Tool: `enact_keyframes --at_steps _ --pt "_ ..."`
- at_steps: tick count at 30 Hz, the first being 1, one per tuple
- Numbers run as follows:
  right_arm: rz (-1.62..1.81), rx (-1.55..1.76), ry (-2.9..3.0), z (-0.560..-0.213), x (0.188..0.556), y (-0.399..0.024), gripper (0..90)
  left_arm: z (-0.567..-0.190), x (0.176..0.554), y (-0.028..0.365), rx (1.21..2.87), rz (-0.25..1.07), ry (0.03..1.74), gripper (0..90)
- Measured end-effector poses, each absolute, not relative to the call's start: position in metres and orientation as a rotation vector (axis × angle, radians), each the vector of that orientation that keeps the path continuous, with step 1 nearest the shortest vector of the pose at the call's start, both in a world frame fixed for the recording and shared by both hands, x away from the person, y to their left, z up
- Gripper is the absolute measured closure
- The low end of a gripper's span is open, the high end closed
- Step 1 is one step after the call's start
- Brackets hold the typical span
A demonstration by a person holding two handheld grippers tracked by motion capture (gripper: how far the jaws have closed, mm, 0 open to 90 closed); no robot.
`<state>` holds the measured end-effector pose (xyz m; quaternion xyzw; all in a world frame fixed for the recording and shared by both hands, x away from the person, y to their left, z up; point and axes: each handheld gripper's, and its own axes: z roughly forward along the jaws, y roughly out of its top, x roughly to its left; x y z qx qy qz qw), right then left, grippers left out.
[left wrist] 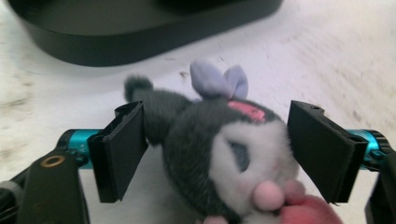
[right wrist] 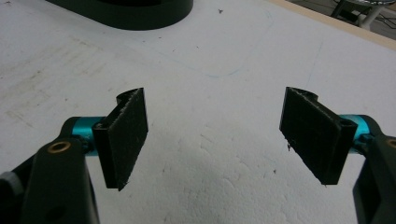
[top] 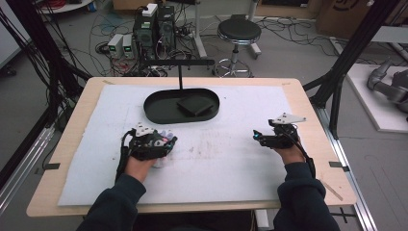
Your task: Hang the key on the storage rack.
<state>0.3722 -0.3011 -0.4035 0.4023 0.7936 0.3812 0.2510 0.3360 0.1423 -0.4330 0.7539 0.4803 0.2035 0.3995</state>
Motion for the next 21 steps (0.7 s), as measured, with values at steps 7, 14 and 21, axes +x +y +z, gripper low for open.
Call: enact_keyframes --at_steps 7,14,21 --pt "1.039 1.107 2.161 -0.404 0.373 -0.303 23.9 -0.431 0.328 0.141 1.919 0.597 1.211 18.6" --pt "1.038 1.108 2.165 -0.405 0.373 -0.301 24.3 -0.434 0.326 0.137 1.968 0.672 1.184 18.6" --pt "1.041 1.117 2.162 -0.404 0.373 -0.302 24.3 -0.440 0.333 0.145 1.983 0.540 1.165 28.5"
